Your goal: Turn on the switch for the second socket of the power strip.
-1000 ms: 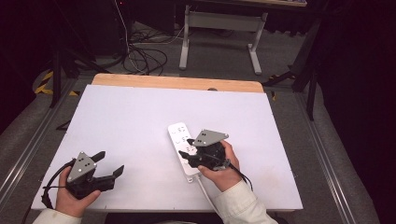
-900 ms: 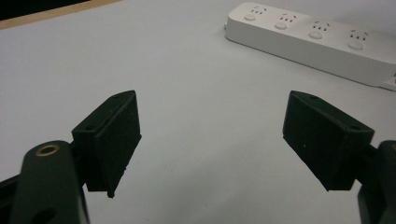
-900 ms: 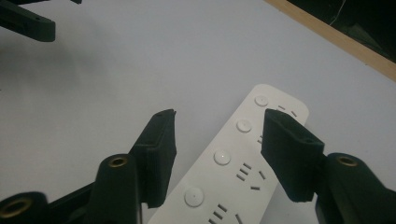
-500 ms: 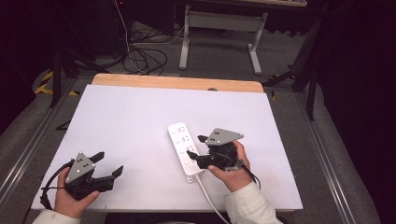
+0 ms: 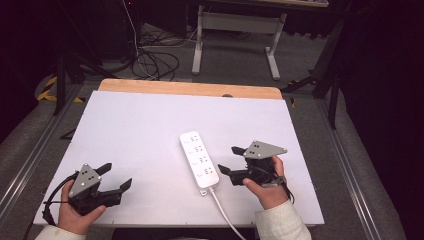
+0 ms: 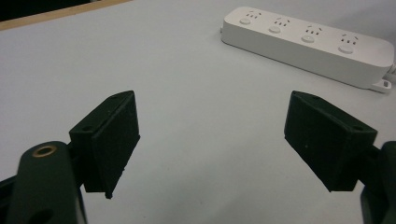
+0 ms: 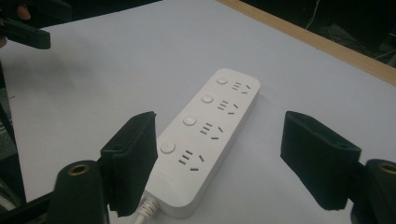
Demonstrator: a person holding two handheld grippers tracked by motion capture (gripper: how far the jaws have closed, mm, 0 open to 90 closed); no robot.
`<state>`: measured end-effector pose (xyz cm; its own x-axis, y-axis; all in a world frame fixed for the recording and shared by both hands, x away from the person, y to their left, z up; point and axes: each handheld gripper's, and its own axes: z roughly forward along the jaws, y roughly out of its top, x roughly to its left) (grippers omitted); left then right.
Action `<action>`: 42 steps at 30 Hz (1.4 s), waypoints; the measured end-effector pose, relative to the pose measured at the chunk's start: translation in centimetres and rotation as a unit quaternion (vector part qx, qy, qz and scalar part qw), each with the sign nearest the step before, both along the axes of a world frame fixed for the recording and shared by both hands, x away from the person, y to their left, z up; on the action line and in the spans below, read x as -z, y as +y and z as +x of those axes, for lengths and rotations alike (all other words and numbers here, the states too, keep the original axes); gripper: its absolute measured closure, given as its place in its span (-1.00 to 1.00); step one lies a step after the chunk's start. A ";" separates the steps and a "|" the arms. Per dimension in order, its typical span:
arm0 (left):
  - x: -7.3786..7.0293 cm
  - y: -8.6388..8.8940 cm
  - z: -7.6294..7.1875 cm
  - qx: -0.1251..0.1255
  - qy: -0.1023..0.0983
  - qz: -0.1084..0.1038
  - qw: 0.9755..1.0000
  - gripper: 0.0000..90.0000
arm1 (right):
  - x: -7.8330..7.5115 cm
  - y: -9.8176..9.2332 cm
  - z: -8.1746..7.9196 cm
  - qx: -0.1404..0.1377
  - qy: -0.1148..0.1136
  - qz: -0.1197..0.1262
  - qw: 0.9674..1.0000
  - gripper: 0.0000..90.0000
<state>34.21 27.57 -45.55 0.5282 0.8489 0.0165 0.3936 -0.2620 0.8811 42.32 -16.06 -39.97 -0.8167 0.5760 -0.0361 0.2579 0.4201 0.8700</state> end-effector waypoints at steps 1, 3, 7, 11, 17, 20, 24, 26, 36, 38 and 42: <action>0.0 0.0 0.0 0.000 0.001 0.000 1.000 -0.59 | 0.0 -0.3 -0.1 0.001 -0.001 0.002 1.000 -0.40; 0.0 0.0 -0.1 0.001 0.000 0.000 1.000 -0.59 | 0.2 -0.8 -0.2 0.005 -0.001 0.004 1.000 -0.41; -0.1 0.0 -0.1 0.002 -0.001 0.001 1.000 -0.59 | 0.4 -1.8 -0.5 0.014 -0.001 0.008 1.000 -0.45; -0.1 0.0 0.0 0.003 0.000 0.003 1.000 -0.60 | 0.7 -2.7 -0.6 0.021 -0.001 0.010 1.000 -0.49; -0.1 0.0 -0.1 0.002 -0.001 0.003 1.000 -0.60 | 1.5 -4.1 -0.8 0.036 0.006 0.017 0.999 -0.50; -0.1 0.0 -0.1 0.002 -0.002 0.003 1.000 -0.60 | 2.0 -4.8 -0.9 0.039 0.009 0.016 0.999 -0.52; 0.0 0.0 0.0 -0.001 -0.004 0.004 1.000 -0.60 | 2.7 -5.7 -1.1 0.044 0.011 0.012 0.999 -0.54; 0.0 -0.1 0.0 -0.003 -0.006 0.006 1.000 -0.60 | 3.1 -6.1 -1.1 0.046 0.012 0.012 0.999 -0.55; 0.0 0.0 0.0 -0.003 -0.004 0.003 1.000 -0.60 | 5.1 -8.1 -1.2 0.061 0.017 0.007 0.998 -0.59; 0.0 0.0 0.0 -0.003 -0.005 0.002 1.000 -0.60 | 5.6 -8.4 -1.2 0.066 0.020 0.001 0.998 -0.60; 0.1 0.1 0.1 -0.005 -0.004 0.001 1.000 -0.60 | 6.6 -9.2 -1.2 0.076 0.030 -0.006 0.997 -0.61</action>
